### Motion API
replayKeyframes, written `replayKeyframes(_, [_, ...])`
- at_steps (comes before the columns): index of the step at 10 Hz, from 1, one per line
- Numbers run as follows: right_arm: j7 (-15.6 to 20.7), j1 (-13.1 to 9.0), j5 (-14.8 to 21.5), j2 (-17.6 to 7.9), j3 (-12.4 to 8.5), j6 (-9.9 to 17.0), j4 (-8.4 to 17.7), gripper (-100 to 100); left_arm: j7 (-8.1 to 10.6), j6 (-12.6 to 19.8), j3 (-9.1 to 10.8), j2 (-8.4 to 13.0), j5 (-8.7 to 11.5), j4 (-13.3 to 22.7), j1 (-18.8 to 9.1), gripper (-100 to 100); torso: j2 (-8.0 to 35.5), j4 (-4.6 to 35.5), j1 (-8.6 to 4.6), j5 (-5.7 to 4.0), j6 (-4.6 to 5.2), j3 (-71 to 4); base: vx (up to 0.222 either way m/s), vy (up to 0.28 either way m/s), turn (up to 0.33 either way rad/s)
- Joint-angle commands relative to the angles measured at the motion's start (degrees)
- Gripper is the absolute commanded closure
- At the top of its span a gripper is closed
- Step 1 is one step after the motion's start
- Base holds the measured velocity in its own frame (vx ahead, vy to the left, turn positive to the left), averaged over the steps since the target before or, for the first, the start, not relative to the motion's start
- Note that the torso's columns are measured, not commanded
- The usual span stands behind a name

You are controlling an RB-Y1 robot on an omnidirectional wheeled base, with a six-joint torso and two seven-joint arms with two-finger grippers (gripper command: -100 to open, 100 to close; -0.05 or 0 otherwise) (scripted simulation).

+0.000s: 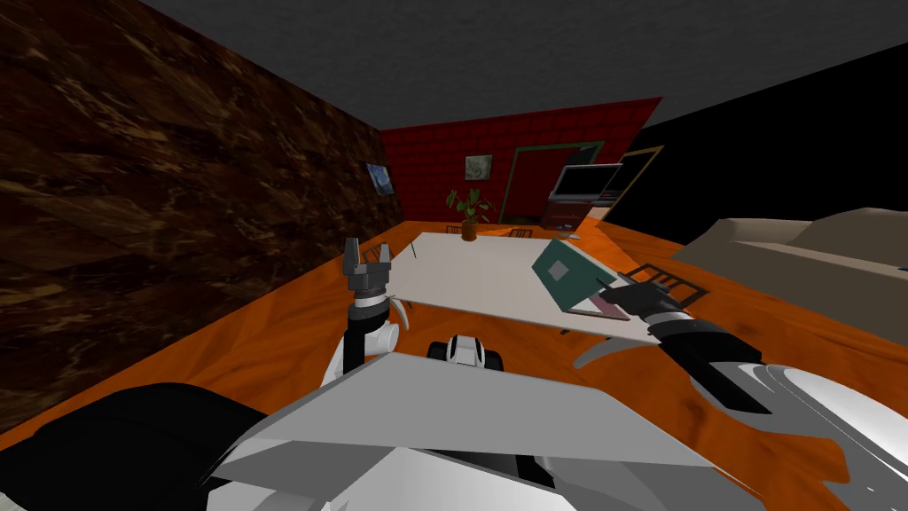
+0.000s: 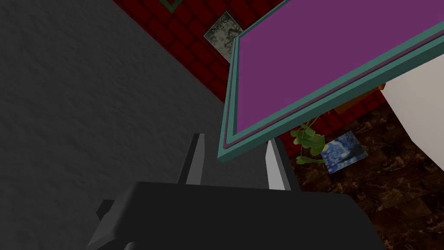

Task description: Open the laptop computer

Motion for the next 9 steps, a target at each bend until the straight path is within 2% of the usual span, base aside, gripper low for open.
replayKeyframes(1, [-3.7,-0.4,-3.1,-1.1,0.3,-0.1,2.4,100,0.00,0.0,0.00,0.0,0.0,0.0,0.0,0,0.1,0.0,0.06,0.01,-0.01,0.0,-0.025,-0.071,0.011])
replayKeyframes(2, [-2.8,-0.3,-2.4,-0.9,-0.1,0.0,1.2,100,0.00,0.0,0.00,0.0,0.0,0.0,0.0,0,0.1,0.0,0.18,0.04,-0.08,0.1,-0.010,-0.035,0.004])
replayKeyframes(3, [-4.9,-1.4,-4.5,-0.4,0.5,-0.3,3.1,100,0.00,0.0,0.00,0.0,0.0,0.0,0.0,0,0.1,0.0,0.51,0.17,-0.17,0.1,-0.019,-0.071,0.038])
replayKeyframes(9, [-10.2,-4.3,-10.2,1.5,2.7,-1.4,8.9,100,0.00,0.0,0.00,0.0,0.0,0.0,0.0,0,-0.1,-0.1,0.35,-0.04,-0.28,0.0,-0.037,-0.097,0.044])
